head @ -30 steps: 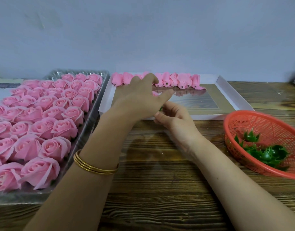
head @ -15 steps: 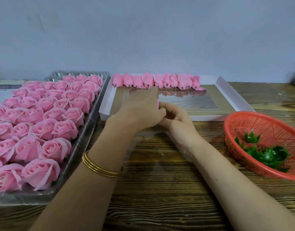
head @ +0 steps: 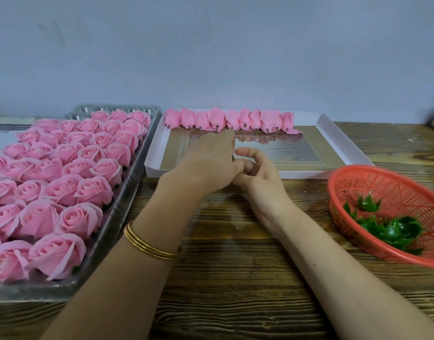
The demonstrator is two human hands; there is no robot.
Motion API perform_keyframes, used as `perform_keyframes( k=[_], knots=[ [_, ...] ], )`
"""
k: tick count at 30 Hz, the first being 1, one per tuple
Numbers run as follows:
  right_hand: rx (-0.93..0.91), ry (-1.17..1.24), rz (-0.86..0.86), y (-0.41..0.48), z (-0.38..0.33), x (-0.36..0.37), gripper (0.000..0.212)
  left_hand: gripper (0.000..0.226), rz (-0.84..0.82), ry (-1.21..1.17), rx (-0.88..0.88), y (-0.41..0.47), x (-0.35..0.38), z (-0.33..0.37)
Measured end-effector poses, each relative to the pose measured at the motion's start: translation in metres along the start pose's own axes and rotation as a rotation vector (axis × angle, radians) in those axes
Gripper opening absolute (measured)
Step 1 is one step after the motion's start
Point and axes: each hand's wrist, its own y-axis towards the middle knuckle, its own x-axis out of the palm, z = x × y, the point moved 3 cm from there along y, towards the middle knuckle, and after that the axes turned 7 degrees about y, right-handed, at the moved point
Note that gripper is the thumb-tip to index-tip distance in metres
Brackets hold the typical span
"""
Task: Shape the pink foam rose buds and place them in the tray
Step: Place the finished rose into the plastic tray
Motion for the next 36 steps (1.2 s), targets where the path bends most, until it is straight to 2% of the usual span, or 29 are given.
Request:
perform_keyframes(
  k=[9, 15, 19, 24, 28, 36],
  knots=[
    [0.021, 0.104, -0.097, -0.004, -0.004, 0.005, 0.044, 0.02, -0.141, -0.066, 0.038, 0.007, -0.016, -0.002],
    [0.138, -0.112, -0.296, -0.01, -0.002, 0.008, 0.018, 0.014, -0.086, -0.074, 0.048, 0.016, -0.041, -0.009],
    [0.234, -0.213, -0.431, -0.013, 0.003, 0.01, 0.011, 0.013, -0.063, -0.029, 0.035, 0.026, -0.068, -0.021],
    [0.298, -0.227, -0.456, -0.015, 0.007, 0.013, 0.015, 0.006, -0.03, -0.021, -0.075, 0.042, -0.092, -0.052],
    [0.316, -0.21, -0.469, -0.014, 0.007, 0.012, 0.01, 0.008, -0.004, -0.036, -0.168, 0.057, -0.101, -0.09],
    [0.327, -0.218, -0.467, -0.013, 0.006, 0.011, 0.014, 0.014, 0.018, -0.088, -0.38, 0.093, -0.111, -0.168]
  ],
)
